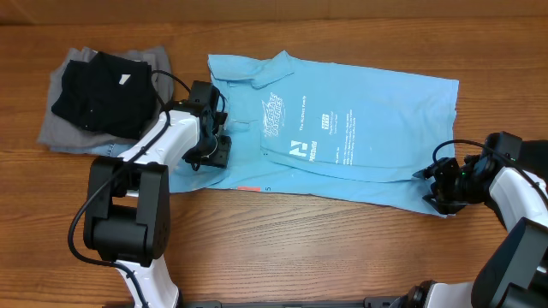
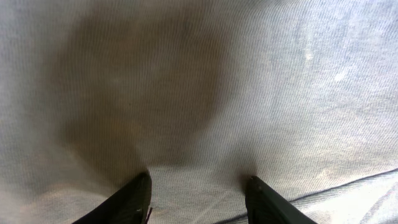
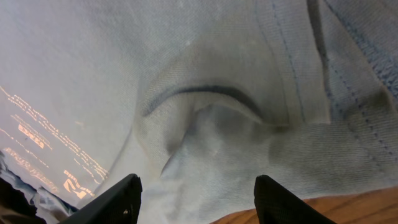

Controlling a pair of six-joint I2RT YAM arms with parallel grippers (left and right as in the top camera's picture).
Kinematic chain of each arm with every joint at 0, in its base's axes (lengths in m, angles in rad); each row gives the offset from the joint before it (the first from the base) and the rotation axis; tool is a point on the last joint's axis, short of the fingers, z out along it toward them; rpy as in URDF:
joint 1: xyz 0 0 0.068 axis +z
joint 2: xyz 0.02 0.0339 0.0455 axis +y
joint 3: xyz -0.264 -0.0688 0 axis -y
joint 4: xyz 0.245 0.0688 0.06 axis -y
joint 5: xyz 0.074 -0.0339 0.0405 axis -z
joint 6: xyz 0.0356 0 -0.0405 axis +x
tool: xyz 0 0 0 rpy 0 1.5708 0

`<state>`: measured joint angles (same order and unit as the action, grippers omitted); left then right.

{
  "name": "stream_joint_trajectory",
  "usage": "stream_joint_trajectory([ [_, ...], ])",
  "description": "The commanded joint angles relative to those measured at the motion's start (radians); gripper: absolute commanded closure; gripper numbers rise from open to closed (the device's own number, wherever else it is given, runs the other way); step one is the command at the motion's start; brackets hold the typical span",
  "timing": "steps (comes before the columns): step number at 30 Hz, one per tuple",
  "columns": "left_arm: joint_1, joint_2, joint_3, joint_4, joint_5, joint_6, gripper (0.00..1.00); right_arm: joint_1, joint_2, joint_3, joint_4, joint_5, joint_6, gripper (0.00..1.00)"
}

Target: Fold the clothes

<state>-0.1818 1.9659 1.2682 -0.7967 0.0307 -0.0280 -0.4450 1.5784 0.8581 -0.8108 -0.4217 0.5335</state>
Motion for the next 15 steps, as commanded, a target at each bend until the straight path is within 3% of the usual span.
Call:
stream_joint_trajectory([
  [1,0.007,0.002,-0.022,-0.006,-0.007,-0.025,0.47,0.001,-0.005,-0.029,0.037,0.001,0.047,0.37],
  [10,0.007,0.002,-0.022,-0.010,-0.004,-0.026,0.48,0.001,-0.005,-0.060,0.126,0.028,0.097,0.37],
  [15,0.007,0.002,-0.022,-0.007,-0.005,-0.025,0.48,0.001,-0.005,-0.061,0.121,0.199,0.150,0.34],
])
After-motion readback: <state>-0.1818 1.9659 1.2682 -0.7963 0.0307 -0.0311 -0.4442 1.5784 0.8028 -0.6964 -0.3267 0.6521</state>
